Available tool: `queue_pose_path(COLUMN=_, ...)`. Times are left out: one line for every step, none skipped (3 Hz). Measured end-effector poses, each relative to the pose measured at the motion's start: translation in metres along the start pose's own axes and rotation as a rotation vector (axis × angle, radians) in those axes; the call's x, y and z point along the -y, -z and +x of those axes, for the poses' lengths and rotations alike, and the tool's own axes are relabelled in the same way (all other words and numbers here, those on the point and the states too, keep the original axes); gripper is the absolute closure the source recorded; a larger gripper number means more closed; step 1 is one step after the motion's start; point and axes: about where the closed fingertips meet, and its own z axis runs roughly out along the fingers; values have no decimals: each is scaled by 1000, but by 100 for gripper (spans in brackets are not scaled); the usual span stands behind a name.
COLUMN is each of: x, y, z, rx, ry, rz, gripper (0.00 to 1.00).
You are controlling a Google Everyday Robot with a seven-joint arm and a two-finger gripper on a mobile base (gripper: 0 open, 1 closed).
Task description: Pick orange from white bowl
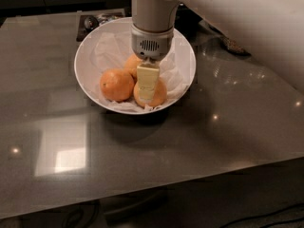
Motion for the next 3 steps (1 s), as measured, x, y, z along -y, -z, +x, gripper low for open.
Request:
queue_pose_path(x=6, y=-3, z=4, rx=-7, ry=-10, rz=4, gripper=36)
queue_pose_path(x=8, y=-6, z=5, rx=-11, ry=-14, rz=0, gripper=36)
queue_pose_path(x=7, y=-18, z=4, rx=-24, ry=-14, rz=-21, gripper=35)
